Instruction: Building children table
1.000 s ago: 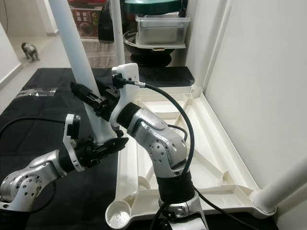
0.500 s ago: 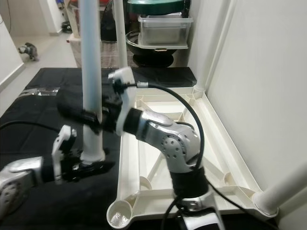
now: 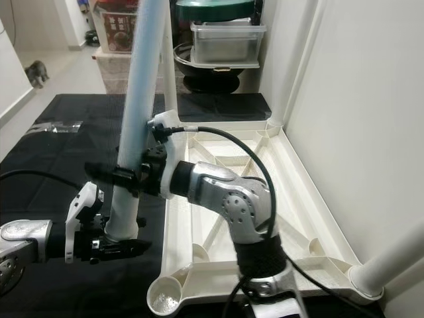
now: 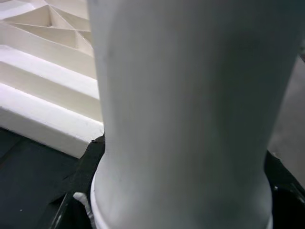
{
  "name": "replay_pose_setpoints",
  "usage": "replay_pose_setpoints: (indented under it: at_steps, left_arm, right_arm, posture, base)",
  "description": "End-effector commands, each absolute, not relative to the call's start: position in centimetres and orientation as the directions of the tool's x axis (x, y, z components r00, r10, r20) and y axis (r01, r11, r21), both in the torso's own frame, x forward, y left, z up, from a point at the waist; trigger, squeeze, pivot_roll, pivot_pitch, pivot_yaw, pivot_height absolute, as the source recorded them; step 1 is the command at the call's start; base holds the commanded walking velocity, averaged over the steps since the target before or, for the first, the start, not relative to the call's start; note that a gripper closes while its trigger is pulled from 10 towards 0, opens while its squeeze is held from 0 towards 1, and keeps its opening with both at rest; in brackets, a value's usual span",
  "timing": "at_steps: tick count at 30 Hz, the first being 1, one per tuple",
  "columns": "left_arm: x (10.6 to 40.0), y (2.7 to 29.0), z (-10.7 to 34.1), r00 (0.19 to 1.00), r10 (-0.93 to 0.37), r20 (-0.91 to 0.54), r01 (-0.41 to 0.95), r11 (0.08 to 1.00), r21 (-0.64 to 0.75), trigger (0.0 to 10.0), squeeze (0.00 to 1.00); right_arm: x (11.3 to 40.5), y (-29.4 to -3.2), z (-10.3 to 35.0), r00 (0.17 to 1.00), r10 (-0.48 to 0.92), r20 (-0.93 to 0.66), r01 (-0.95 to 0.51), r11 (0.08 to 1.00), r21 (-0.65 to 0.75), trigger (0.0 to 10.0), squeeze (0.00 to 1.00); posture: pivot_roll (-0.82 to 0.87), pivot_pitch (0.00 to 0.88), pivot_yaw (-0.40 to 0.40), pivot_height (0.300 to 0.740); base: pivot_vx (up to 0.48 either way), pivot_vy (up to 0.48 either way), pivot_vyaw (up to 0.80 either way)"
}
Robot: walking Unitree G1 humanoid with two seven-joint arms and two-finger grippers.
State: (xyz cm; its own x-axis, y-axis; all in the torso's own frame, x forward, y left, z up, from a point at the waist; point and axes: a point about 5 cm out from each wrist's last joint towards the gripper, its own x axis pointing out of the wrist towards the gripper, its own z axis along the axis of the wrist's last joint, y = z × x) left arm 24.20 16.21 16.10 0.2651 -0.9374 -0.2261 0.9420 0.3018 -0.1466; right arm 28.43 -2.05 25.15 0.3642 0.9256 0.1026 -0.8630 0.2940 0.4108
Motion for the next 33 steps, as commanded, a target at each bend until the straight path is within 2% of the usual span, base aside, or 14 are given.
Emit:
replay_pose_setpoints:
  at_steps: [1, 9, 23, 24, 25, 26, 29, 30, 32, 33]
  left_arm:
    - [23.7, 15.5, 15.7, 0.215, -0.948, -0.234, 0.959, 0.25, -0.135, 10.0, 0.0]
    - [23.8, 15.7, 15.6, 0.205, -0.947, -0.248, 0.962, 0.241, -0.124, 10.0, 0.0]
    - [23.9, 15.8, 15.4, 0.205, -0.946, -0.252, 0.963, 0.241, -0.119, 10.0, 0.0]
    - [23.8, 15.8, 15.4, 0.204, -0.946, -0.251, 0.963, 0.24, -0.119, 10.0, 0.0]
    - [23.8, 15.8, 15.4, 0.204, -0.946, -0.251, 0.963, 0.24, -0.119, 10.0, 0.0]
    - [23.8, 15.8, 15.4, 0.204, -0.947, -0.25, 0.964, 0.239, -0.119, 10.0, 0.0]
    - [23.9, 15.7, 15.4, 0.203, -0.947, -0.249, 0.964, 0.238, -0.117, 10.0, 0.0]
    - [23.9, 15.7, 15.4, 0.202, -0.947, -0.249, 0.965, 0.237, -0.117, 10.0, 0.0]
    - [23.9, 15.7, 15.4, 0.201, -0.947, -0.249, 0.965, 0.235, -0.116, 10.0, 0.0]
    - [23.9, 15.7, 15.4, 0.2, -0.947, -0.25, 0.965, 0.234, -0.116, 10.0, 0.0]
  right_arm:
    - [28.5, -2.2, 25.9, 0.361, 0.924, 0.129, -0.856, 0.273, 0.44, 0.0, 0.0]
    - [28.2, -2.4, 25.9, 0.344, 0.929, 0.134, -0.85, 0.248, 0.465, 0.0, 0.0]
    - [28.7, -3.0, 26.5, 0.382, 0.913, 0.142, -0.833, 0.274, 0.481, 0.0, 0.0]
    - [28.9, -3.0, 26.6, 0.398, 0.907, 0.135, -0.829, 0.293, 0.477, 4.8, 0.0]
    - [28.9, -3.0, 26.6, 0.398, 0.907, 0.135, -0.829, 0.293, 0.477, 4.8, 0.0]
    - [29.1, -3.0, 26.9, 0.41, 0.9, 0.149, -0.824, 0.296, 0.483, 10.0, 0.0]
    - [29.6, -3.3, 27.5, 0.452, 0.87, 0.196, -0.802, 0.3, 0.516, 10.0, 0.0]
    - [29.6, -3.4, 27.5, 0.451, 0.87, 0.198, -0.804, 0.299, 0.514, 10.0, 1.0]
    - [29.6, -3.4, 27.6, 0.444, 0.875, 0.195, -0.808, 0.297, 0.508, 10.0, 1.0]
    - [29.5, -3.3, 27.6, 0.433, 0.882, 0.184, -0.814, 0.295, 0.5, 10.0, 0.54]
  posture:
    - [0.03, 0.0, -0.056, 0.74]
    - [0.02, 0.0, -0.052, 0.74]
    - [0.02, 0.0, -0.051, 0.74]
    - [0.02, 0.0, -0.051, 0.74]
    - [0.02, 0.0, -0.051, 0.74]
    - [0.02, 0.0, -0.051, 0.74]
    - [0.02, 0.0, -0.052, 0.74]
    - [0.02, 0.0, -0.053, 0.74]
    - [0.02, 0.0, -0.053, 0.74]
    - [0.02, 0.0, -0.054, 0.74]
  base:
    - [0.0, 0.0, 0.0]
    - [0.0, 0.0, 0.0]
    - [0.0, 0.0, 0.0]
    - [0.0, 0.0, 0.0]
    - [0.0, 0.0, 0.0]
    - [0.0, 0.0, 0.0]
    - [0.0, 0.0, 0.0]
    - [0.0, 0.0, 0.0]
    - [0.0, 0.0, 0.0]
    - [0.0, 0.0, 0.0]
